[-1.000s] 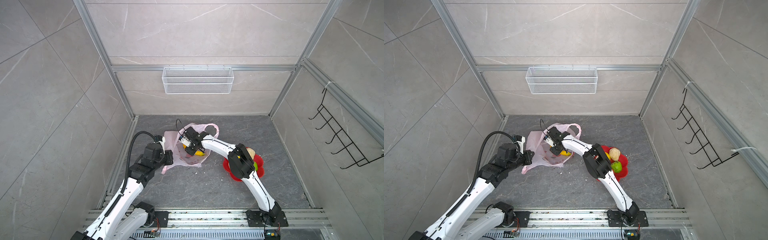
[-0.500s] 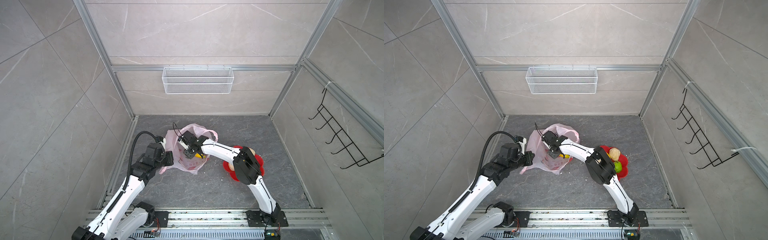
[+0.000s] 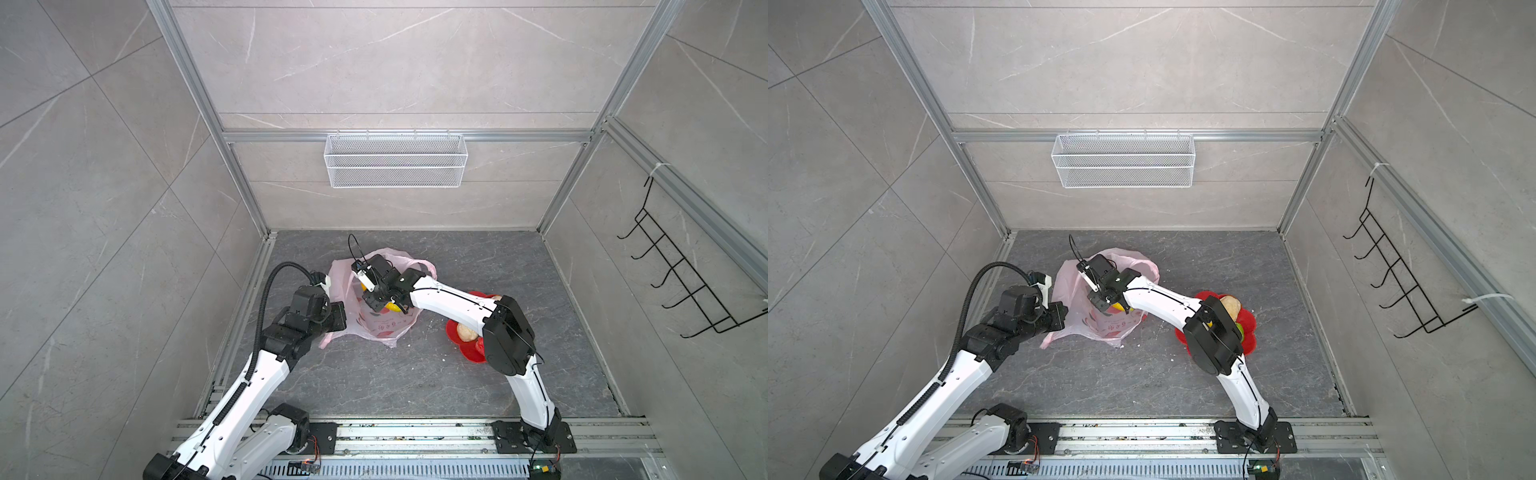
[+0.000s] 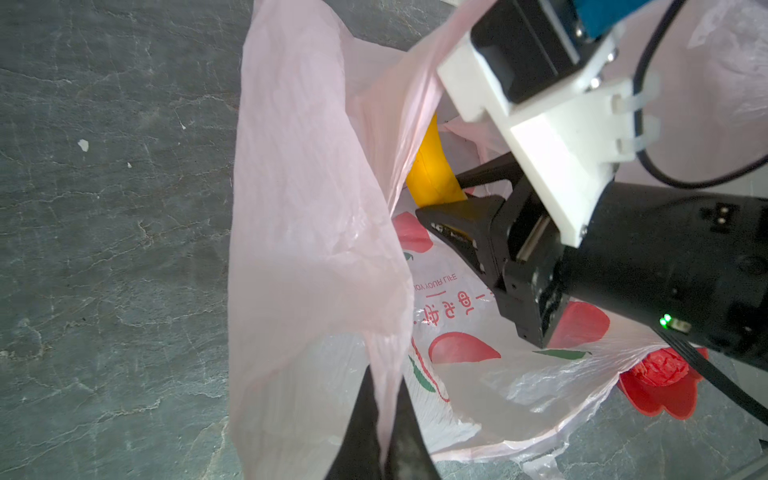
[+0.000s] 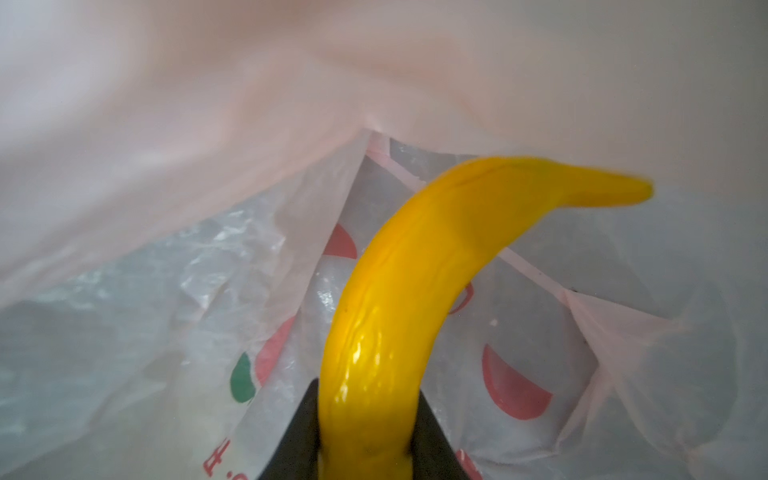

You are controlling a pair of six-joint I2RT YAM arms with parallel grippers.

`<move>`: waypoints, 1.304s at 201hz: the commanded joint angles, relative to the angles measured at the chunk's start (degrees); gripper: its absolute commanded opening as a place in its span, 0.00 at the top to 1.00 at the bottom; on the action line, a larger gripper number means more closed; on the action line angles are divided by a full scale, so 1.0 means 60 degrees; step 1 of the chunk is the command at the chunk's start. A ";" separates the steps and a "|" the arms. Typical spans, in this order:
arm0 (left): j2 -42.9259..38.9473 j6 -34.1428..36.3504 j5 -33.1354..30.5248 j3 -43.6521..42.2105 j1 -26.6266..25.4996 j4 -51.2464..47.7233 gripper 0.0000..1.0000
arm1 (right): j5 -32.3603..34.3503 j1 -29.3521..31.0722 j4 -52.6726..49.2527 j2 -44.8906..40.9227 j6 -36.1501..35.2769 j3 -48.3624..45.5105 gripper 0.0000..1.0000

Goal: Take the fake fruits out of the plastic bag
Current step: 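Lift the yellow banana out of the bag toward the red plate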

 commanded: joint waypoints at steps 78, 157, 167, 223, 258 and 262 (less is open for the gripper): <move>0.1183 -0.1031 -0.1817 0.0965 -0.0016 0.1531 1.00 | -0.1836 0.0428 -0.0796 -0.2219 -0.0397 -0.1241 0.82; 0.1574 -0.1034 -0.2691 0.0848 0.0004 0.2242 1.00 | -0.1940 0.0634 -0.1178 -0.3736 -0.0186 -0.1257 0.82; 0.1666 -0.1036 -0.2697 0.0840 0.0011 0.2309 1.00 | -0.1886 0.0630 -0.1051 -0.3968 -0.0073 -0.1289 0.82; 0.1827 -0.0999 -0.3407 0.0968 0.0272 0.2791 1.00 | -0.0335 0.0632 -0.1558 -0.4591 0.0395 -0.0612 0.83; 0.2205 -0.0983 -0.3803 0.1510 0.0724 0.2826 1.00 | 0.1081 0.0209 -0.2257 -0.5186 0.0831 -0.0581 0.83; 0.2240 -0.1016 -0.3879 0.1545 0.0774 0.2826 1.00 | 0.1163 0.0109 -0.2284 -0.5313 0.0920 -0.0645 0.83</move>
